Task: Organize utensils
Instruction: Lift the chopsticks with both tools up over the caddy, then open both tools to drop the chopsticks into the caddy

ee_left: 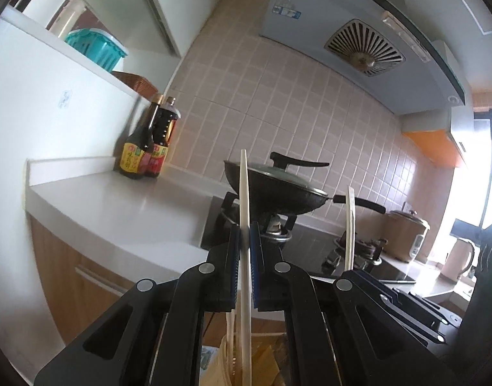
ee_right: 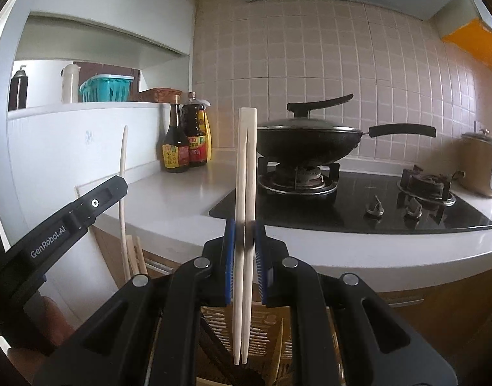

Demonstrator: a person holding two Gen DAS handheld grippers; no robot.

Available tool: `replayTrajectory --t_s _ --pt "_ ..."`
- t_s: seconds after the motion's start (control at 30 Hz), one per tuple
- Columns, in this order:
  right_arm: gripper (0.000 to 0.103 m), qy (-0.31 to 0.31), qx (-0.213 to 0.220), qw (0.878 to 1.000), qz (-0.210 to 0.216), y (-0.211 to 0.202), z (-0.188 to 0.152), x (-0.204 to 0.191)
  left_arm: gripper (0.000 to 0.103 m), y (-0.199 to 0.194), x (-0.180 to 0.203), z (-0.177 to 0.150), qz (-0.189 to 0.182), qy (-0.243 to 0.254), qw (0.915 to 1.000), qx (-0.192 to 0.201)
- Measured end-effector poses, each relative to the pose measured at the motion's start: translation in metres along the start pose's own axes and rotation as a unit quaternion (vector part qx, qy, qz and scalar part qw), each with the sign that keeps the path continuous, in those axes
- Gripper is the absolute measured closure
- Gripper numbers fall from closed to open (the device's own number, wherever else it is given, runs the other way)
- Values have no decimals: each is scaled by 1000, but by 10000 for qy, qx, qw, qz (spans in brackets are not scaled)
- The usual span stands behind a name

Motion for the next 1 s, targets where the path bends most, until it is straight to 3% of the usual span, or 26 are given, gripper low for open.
replayTrajectory --t_s 0.23,0.47,0.57,0.63,0.67,0.7,0.77,0.83,0.9,1.0 --pt "93 -35 -64 10000 -11 0 -14 3 99 0 -5 -7 -33 29 9999 -112" --pt "92 -213 -239 9994 148 -11 -30 -2 97 -10 0 -16 -166 367 9991 -165" --pt "90 -119 -385 9987 324 -21 -35 -2 89 -16 -5 -17 -156 397 9988 -226" --pt "75 -21 -425 9983 397 -29 -34 0 79 -22 -8 -15 -157 390 9988 -232" --pt "58 33 -401 9984 394 -36 -33 1 76 -25 -10 -13 -153 386 9989 -235" --pt "50 82 -364 9985 401 -42 -32 3 72 -29 -12 -11 -147 386 9989 -239" --pt "50 184 -361 9982 447 -59 -29 6 66 -37 -15 -8 -167 402 9987 -278" --pt "50 260 -384 9977 497 -75 -27 7 49 -51 -17 -4 -152 500 9982 -288" --pt "50 282 -420 9974 512 -93 -29 7 39 -66 -18 -2 -149 598 9978 -242" --pt "48 328 -404 9976 456 -116 -33 3 32 -89 -19 1 -162 674 9972 -268"
Point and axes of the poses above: each gripper's, at about its wrist camera, not at the fingertips, and y roughly the way its jaws point, x to its right, z to its top, the point moved 2 cm from there along y, roughly the way its jaws point, and after that the axes turned 11 degrees about z, right-handed, at the moved point
